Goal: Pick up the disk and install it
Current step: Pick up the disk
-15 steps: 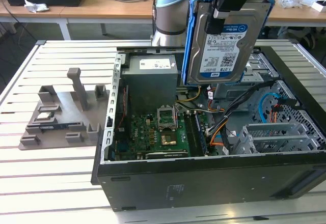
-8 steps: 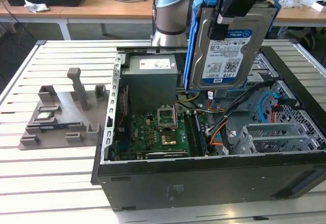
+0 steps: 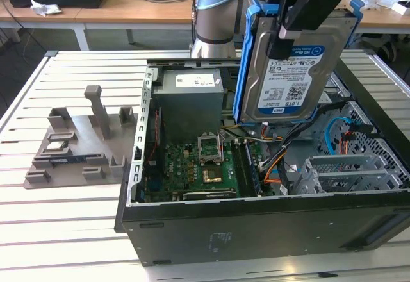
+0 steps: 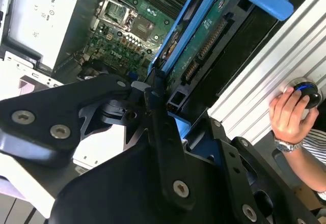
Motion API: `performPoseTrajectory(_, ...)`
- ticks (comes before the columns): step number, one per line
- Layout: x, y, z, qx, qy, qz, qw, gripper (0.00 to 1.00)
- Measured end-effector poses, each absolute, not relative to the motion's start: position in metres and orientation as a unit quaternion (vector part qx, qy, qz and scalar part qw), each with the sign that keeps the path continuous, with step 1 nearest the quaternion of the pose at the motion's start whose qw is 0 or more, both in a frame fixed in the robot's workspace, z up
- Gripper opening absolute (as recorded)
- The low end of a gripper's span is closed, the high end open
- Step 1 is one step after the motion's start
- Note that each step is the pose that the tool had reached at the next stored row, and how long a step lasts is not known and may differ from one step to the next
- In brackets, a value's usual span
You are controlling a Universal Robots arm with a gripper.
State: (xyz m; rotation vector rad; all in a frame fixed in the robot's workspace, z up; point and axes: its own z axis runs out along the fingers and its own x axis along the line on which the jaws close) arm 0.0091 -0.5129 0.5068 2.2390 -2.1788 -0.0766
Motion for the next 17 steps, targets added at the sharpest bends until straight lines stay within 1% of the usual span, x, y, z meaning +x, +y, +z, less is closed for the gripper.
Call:
performPoseTrajectory(11, 0.011, -0.530, 0.507, 0.716, -0.697, -0.025, 0.008, 0.37)
performPoseTrajectory(17, 0.012, -0.546, 0.507, 0.716, -0.697, -0.025, 0.008, 0.37)
